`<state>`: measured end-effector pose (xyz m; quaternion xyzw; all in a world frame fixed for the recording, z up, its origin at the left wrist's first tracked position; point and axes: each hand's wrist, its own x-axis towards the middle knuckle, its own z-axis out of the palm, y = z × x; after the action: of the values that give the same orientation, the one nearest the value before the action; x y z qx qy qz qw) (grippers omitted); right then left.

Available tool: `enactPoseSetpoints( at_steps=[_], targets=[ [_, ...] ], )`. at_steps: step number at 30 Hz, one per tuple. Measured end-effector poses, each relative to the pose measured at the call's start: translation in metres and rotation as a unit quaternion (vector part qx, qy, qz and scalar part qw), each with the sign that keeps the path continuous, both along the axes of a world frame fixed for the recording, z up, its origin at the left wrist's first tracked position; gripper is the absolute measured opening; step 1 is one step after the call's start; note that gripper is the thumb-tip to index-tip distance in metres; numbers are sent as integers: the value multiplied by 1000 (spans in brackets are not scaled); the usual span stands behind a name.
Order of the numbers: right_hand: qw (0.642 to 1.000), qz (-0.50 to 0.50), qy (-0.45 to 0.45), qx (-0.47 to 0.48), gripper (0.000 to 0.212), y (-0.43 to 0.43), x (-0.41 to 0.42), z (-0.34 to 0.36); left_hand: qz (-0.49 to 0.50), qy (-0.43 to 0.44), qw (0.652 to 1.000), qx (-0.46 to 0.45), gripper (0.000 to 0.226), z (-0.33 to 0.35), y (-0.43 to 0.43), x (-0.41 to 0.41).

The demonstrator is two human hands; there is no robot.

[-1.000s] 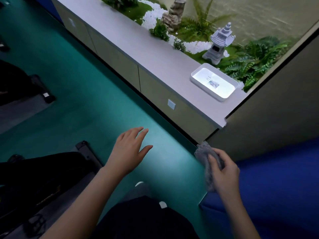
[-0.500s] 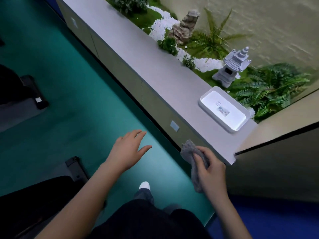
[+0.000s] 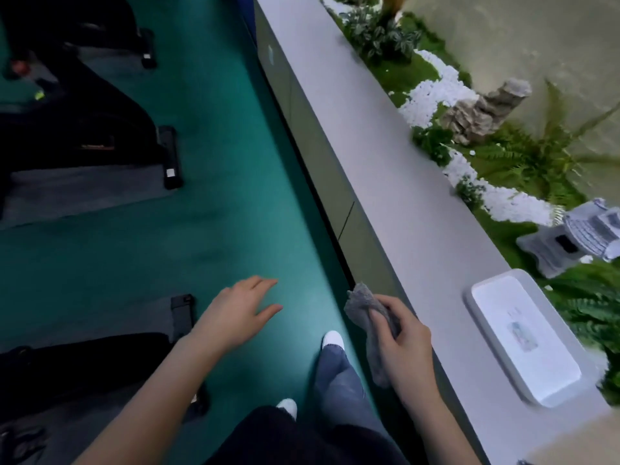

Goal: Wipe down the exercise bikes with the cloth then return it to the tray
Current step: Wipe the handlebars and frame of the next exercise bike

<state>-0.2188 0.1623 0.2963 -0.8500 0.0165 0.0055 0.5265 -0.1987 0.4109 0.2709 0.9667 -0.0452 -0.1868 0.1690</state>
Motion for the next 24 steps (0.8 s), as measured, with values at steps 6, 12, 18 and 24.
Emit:
enactPoseSetpoints(
  at_steps=[6, 12, 18, 24],
  targets=[
    [995, 99, -16, -5, 35, -10, 111, 2, 63, -23, 996, 55, 56, 11, -6, 65],
    [991, 134, -17, -8, 32, -21, 216, 0, 128, -59, 987, 76, 57, 21, -17, 137],
    [985, 169, -8, 11, 36, 3, 288, -2, 205, -62, 975, 63, 58, 17, -7, 187],
    [975, 221, -6, 1, 34, 64, 348, -9, 240, -20, 969, 60, 58, -3, 43, 241]
  ],
)
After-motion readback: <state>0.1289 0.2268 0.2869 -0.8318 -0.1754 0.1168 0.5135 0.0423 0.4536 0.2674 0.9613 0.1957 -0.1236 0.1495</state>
